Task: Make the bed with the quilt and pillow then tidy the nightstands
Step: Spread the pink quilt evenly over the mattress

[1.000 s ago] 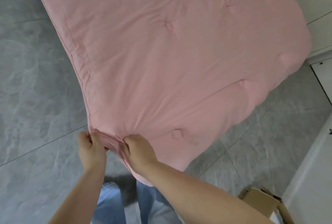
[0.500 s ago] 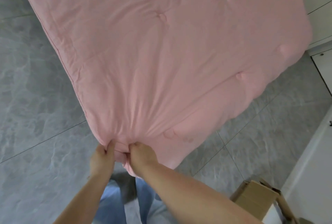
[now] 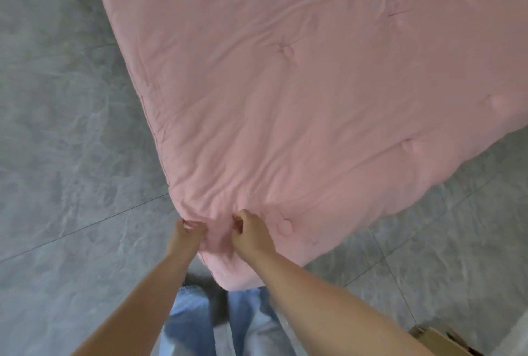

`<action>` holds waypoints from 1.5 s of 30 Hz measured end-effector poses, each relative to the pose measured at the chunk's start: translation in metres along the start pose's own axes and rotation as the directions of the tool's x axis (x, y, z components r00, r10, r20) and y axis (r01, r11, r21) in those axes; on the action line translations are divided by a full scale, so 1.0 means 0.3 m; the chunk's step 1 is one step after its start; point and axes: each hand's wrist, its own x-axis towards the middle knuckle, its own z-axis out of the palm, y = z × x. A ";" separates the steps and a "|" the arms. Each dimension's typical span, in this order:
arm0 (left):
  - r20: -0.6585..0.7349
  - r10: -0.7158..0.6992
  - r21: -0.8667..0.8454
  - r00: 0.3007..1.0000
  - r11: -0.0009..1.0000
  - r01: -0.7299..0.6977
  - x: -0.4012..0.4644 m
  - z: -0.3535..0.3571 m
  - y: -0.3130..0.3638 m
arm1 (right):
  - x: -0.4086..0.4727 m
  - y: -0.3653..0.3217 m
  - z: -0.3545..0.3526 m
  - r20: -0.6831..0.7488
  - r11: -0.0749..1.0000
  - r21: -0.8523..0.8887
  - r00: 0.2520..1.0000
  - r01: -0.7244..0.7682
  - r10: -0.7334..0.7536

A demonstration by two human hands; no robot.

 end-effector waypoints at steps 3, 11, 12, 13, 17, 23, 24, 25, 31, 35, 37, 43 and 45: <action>0.051 -0.097 -0.060 0.994 0.993 0.100 -0.142 -0.043 0.068 | -0.026 -0.010 -0.058 0.079 0.997 -0.083 0.997 -0.002 0.008; -0.007 -0.017 -0.165 1.000 0.986 0.015 -0.439 -0.240 0.246 | -0.122 -0.228 -0.313 0.129 0.998 -0.056 0.991 -0.014 0.021; -0.035 0.006 -0.198 0.999 0.980 -0.013 -0.472 -0.265 0.280 | -0.129 -0.277 -0.343 0.112 0.998 -0.056 0.994 0.006 0.000; -0.045 0.029 -0.224 0.999 0.974 -0.039 -0.489 -0.281 0.305 | -0.133 -0.317 -0.367 0.101 0.998 -0.054 0.995 0.022 -0.017; -0.055 0.119 -0.266 0.991 0.955 -0.129 -0.548 -0.385 0.434 | -0.145 -0.518 -0.428 0.065 0.998 -0.019 0.996 0.068 -0.067; -0.038 0.240 -0.237 0.970 0.941 -0.242 -0.553 -0.654 0.622 | -0.160 -0.817 -0.404 -0.039 0.988 0.038 0.988 0.149 -0.147; -0.031 0.262 -0.225 0.965 0.938 -0.262 -0.548 -0.722 0.660 | -0.162 -0.876 -0.383 -0.065 0.987 0.054 0.987 0.152 -0.148; -0.024 0.279 -0.213 0.960 0.937 -0.278 -0.543 -0.773 0.684 | -0.166 -0.918 -0.362 -0.081 0.986 0.063 0.986 0.151 -0.146; -0.005 0.383 -0.107 0.924 0.918 -0.382 -0.531 -1.071 0.877 | -0.193 -1.278 -0.274 -0.162 0.963 0.134 0.964 0.235 -0.213; -0.004 0.444 -0.099 0.896 0.891 -0.442 -0.546 -1.191 0.987 | -0.199 -1.452 -0.265 -0.227 0.946 0.130 0.938 0.296 -0.262; 0.008 0.466 -0.094 0.885 0.881 -0.463 -0.548 -1.238 1.042 | -0.191 -1.520 -0.281 -0.248 0.942 0.094 0.924 0.322 -0.291; 0.035 0.503 -0.057 0.863 0.864 -0.501 -0.497 -1.332 1.246 | -0.088 -1.677 -0.385 -0.325 0.948 0.047 0.902 0.314 -0.283; 0.045 0.506 -0.034 0.861 0.862 -0.505 -0.462 -1.356 1.325 | -0.020 -1.723 -0.416 -0.346 0.949 0.034 0.895 0.313 -0.283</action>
